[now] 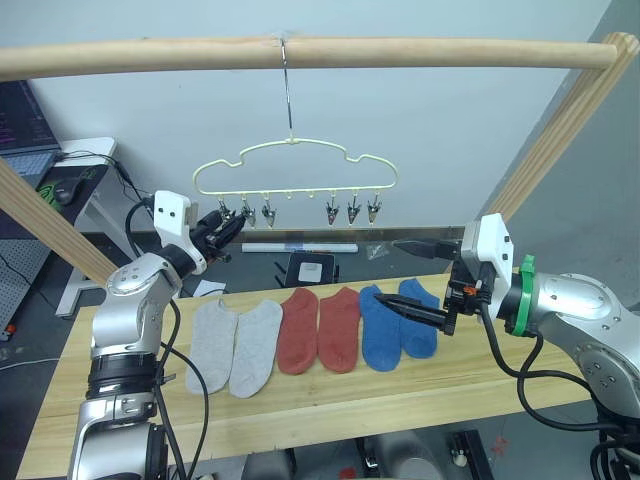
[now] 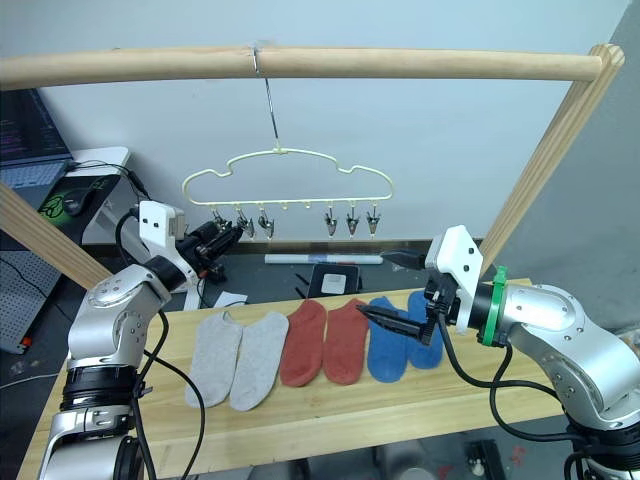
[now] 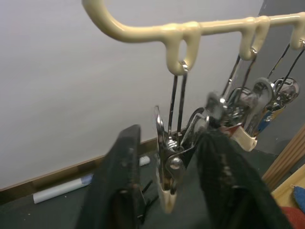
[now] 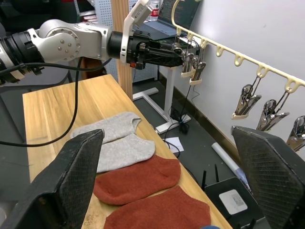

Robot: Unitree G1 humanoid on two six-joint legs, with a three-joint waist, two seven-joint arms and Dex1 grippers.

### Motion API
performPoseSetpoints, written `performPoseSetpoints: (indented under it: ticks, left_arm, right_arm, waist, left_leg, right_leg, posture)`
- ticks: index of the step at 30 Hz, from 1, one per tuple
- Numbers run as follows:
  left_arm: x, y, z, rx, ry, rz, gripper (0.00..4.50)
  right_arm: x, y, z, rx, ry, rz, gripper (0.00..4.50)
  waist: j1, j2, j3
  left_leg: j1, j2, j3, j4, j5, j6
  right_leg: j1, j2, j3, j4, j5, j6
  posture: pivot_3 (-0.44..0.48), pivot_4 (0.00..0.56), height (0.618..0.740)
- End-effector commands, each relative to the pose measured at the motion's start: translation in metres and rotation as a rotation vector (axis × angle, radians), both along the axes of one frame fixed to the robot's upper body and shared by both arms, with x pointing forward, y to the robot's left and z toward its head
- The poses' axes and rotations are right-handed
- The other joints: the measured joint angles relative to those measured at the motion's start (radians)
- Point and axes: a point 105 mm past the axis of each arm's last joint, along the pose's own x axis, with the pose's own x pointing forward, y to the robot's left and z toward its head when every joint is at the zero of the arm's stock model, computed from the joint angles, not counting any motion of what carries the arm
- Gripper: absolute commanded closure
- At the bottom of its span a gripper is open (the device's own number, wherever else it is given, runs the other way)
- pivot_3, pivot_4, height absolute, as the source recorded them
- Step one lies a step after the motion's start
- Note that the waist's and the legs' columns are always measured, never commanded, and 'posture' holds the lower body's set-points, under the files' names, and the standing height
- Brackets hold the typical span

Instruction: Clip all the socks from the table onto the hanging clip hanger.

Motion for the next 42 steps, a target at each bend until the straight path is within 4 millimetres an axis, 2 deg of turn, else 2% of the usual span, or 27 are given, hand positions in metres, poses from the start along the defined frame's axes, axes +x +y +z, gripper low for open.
performPoseSetpoints:
  ticks: [1,11,22,26,28,31,42]
  left_arm:
    - [-0.002,0.000,0.026,-0.003,-0.082,-0.015,2.40]
    - [-0.005,0.001,0.037,-0.021,-0.105,-0.014,2.40]
    - [-0.002,0.000,0.039,-0.008,-0.118,0.002,2.40]
    - [-0.003,0.000,0.037,0.003,-0.118,0.001,3.18]
    - [-0.003,0.000,0.037,0.005,-0.119,0.002,3.71]
    - [-0.003,0.000,0.037,0.011,-0.122,0.003,4.10]
    - [-0.006,0.000,0.041,-0.019,-0.100,-0.048,4.26]
  right_arm:
    - [-0.006,0.004,0.007,0.015,-0.046,0.021,0.00]
    - [-0.006,0.004,0.005,0.016,-0.044,0.023,0.00]
    - [-0.005,0.004,0.004,0.015,-0.041,0.021,0.00]
    - [-0.006,0.004,0.004,0.015,-0.040,0.021,0.00]
    - [-0.006,0.004,0.004,0.015,-0.040,0.021,0.00]
    - [-0.007,0.005,0.004,0.016,-0.040,0.023,0.00]
    - [-0.006,0.007,0.004,0.025,-0.042,0.009,0.00]
  waist:
    - [0.000,0.000,0.000]
    - [0.000,0.000,0.000]
    - [0.000,0.000,0.000]
    - [0.000,0.000,0.000]
    - [0.000,0.000,0.000]
    - [0.000,0.000,0.000]
    - [0.000,0.000,0.000]
  left_leg:
    - [0.000,0.000,0.000,0.000,0.000,0.000]
    - [0.000,0.000,0.000,0.000,0.000,0.000]
    - [0.000,0.000,0.000,0.000,0.000,0.000]
    - [0.000,0.000,0.000,0.000,0.000,0.000]
    - [0.000,0.000,0.000,0.000,0.000,0.000]
    - [0.000,0.000,0.000,0.000,0.000,0.000]
    - [0.000,0.000,0.000,0.000,0.000,0.000]
  right_leg:
    - [0.000,0.000,0.000,0.000,0.000,0.000]
    - [0.000,0.000,0.000,0.000,0.000,0.000]
    - [0.000,0.000,0.000,0.000,0.000,0.000]
    - [0.000,0.000,0.000,0.000,0.000,0.000]
    - [0.000,0.000,0.000,0.000,0.000,0.000]
    - [0.000,0.000,0.000,0.000,0.000,0.000]
    - [0.000,0.000,0.000,0.000,0.000,0.000]
  posture:
    - [-0.214,0.173,0.740]
    - [-0.208,0.173,0.740]
    - [-0.207,0.174,0.740]
    - [-0.208,0.176,0.740]
    - [-0.206,0.177,0.740]
    - [-0.205,0.177,0.740]
    - [-0.206,0.189,0.740]
